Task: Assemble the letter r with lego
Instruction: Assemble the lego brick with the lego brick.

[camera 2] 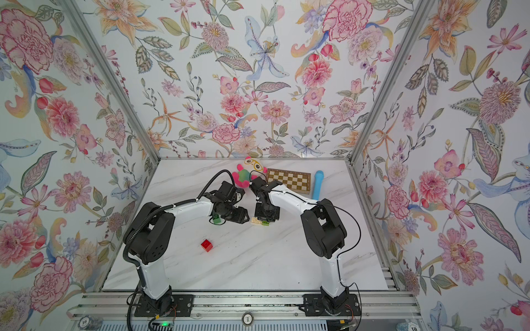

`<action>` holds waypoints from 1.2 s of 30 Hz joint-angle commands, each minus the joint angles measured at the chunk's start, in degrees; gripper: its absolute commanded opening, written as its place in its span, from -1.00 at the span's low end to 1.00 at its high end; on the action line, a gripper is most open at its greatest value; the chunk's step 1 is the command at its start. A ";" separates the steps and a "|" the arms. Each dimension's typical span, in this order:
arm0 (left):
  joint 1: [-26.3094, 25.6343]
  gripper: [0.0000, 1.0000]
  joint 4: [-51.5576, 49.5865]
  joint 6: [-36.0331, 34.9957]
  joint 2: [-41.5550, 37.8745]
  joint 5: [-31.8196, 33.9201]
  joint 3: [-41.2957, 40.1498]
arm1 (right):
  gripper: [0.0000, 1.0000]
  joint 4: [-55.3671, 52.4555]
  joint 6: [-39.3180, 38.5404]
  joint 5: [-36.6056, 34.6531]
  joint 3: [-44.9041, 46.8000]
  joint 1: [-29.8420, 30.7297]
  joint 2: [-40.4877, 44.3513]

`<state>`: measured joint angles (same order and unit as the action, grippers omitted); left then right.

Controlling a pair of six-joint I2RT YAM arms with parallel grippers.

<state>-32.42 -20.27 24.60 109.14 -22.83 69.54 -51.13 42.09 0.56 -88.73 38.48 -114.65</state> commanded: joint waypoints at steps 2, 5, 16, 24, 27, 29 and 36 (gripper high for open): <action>-0.77 0.24 0.37 -0.47 1.77 -1.52 2.08 | -0.42 0.04 0.64 0.06 -1.32 -0.51 -1.36; -1.04 0.24 0.44 -0.41 2.03 -1.47 2.53 | -0.42 -0.06 0.45 0.08 -1.71 -0.85 -1.67; -0.98 0.23 0.04 -0.83 3.47 -1.71 3.82 | -0.42 -0.05 -0.12 0.67 -3.13 -1.04 -3.05; -0.89 0.22 0.33 -1.14 4.93 -1.64 3.85 | -0.41 -0.06 -0.60 0.98 -3.97 -1.04 -4.56; -0.82 0.22 0.23 -1.30 4.77 -1.41 3.89 | -0.42 -0.03 -0.69 1.06 -3.65 -1.04 -4.46; -0.80 0.22 -0.03 -1.31 4.78 -1.31 4.14 | -0.42 -0.21 -0.78 0.92 -3.10 -0.99 -4.34; -0.70 0.22 -0.42 -1.25 5.15 -1.23 4.81 | -0.42 -1.49 -1.61 0.94 -2.35 -1.02 -4.29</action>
<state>-33.01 -19.40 24.38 113.10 -23.81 72.95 -50.72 41.56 1.28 -91.81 37.56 -117.93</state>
